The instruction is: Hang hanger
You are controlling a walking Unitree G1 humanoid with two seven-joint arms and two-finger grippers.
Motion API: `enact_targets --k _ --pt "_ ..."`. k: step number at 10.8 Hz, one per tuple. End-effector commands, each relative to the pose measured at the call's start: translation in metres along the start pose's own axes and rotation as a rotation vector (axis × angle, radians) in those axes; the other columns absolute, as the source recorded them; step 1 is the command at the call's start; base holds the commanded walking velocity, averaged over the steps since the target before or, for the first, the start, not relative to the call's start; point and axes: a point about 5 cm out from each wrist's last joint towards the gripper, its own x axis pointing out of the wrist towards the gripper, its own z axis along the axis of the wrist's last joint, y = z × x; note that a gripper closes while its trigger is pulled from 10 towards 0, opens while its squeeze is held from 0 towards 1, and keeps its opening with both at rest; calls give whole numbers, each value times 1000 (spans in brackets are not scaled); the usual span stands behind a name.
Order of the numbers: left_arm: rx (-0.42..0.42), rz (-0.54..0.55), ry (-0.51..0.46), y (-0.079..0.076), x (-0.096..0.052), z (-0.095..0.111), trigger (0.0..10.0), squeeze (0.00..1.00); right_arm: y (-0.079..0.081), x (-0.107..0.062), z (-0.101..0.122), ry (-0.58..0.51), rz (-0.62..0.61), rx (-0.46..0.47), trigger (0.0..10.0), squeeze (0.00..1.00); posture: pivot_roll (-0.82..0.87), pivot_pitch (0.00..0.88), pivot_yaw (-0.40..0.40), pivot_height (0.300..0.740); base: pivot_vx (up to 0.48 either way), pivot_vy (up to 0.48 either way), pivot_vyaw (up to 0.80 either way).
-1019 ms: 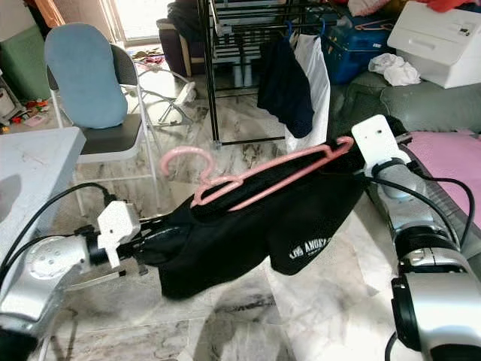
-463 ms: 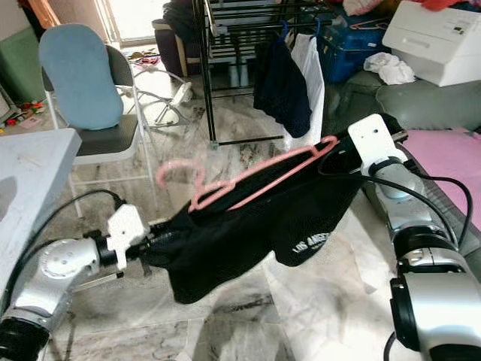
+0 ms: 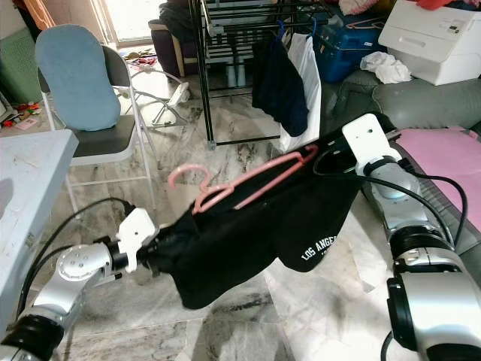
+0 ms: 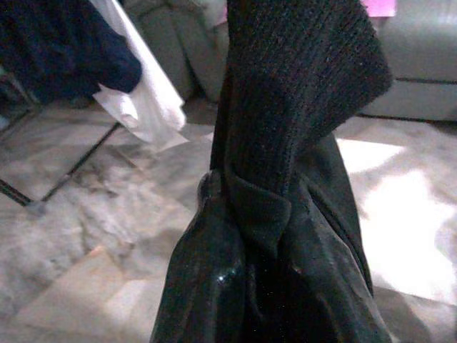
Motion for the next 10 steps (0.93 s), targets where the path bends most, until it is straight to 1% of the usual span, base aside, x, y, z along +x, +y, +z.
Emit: enact_targets --k 1,2,3,4,6,7,8,9,10 --pt "-20 74 84 8 -9 -15 0 0 -18 5 18 -69 -65 3 10000 0 -64 0 17 740 0 0 0" --pt "-14 81 118 7 -6 -20 0 0 -16 6 22 -90 -56 -2 10000 0 -66 0 16 740 0 0 0" --pt "13 65 155 4 -4 -23 0 0 -15 7 26 -104 -52 1 10000 0 -66 0 16 740 0 0 0" --pt "30 82 210 4 2 -29 0 0 -8 9 33 -143 -32 17 10000 0 -66 0 16 740 0 0 0" --pt "10 188 258 6 15 -32 0 0 6 11 42 -202 8 23 10000 0 -72 0 18 740 0 0 0" --pt "-14 269 283 10 19 -34 0 0 12 11 44 -225 23 11 10000 0 -73 0 19 740 0 0 0" --pt "-46 396 278 17 24 -32 0 0 18 9 47 -257 36 8 10000 0 -75 0 21 740 0 0 0" --pt "-65 467 262 21 27 -29 0 0 21 9 48 -267 41 12 10000 0 -78 0 24 740 0 0 0" --pt "-159 615 226 31 27 -26 0 0 28 7 48 -282 52 25 10000 0 -80 0 28 740 0 0 0"
